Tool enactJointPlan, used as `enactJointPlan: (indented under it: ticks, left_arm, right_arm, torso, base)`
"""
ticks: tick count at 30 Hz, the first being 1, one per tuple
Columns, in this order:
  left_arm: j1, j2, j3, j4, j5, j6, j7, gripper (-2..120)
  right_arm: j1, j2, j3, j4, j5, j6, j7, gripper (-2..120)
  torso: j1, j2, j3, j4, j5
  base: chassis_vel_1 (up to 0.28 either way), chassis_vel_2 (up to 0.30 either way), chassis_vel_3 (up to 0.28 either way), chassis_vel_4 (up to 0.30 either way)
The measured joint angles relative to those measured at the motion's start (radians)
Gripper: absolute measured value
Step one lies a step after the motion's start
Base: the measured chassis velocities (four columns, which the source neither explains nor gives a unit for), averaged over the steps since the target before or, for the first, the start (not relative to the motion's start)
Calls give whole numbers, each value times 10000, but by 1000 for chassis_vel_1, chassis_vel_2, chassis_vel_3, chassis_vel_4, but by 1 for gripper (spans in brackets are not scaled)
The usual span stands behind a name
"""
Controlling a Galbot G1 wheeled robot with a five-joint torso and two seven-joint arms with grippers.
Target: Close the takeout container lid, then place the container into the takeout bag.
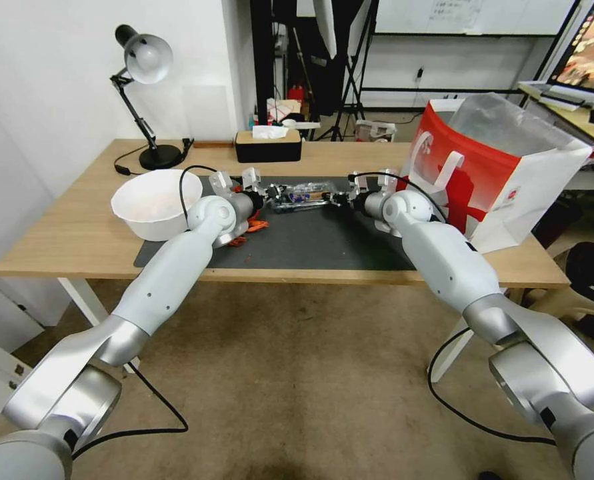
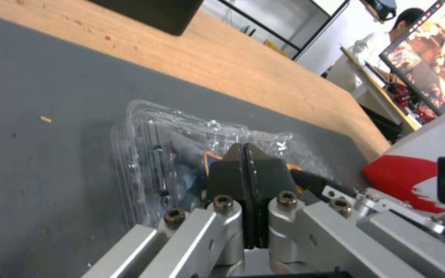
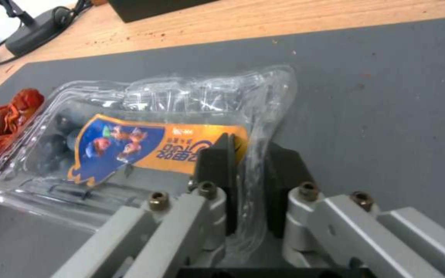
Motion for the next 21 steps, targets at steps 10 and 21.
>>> enactJointPlan:
  ticks: [10,21]
  left_arm:
    - [131,249,-287,-596,-121,29,34,0]
    - [504,731,-740,-1656,-328,-6,230,0]
  right_arm:
    - [-55,-60,77,51,75,2,92,3]
    - [-56,-93,107,86,144,-4,134,3]
  torso:
    - [0,0,0,-1,-1]
    - [0,0,2,-1,-2]
  base:
    - [0,0,0,0]
    - [0,0,0,0]
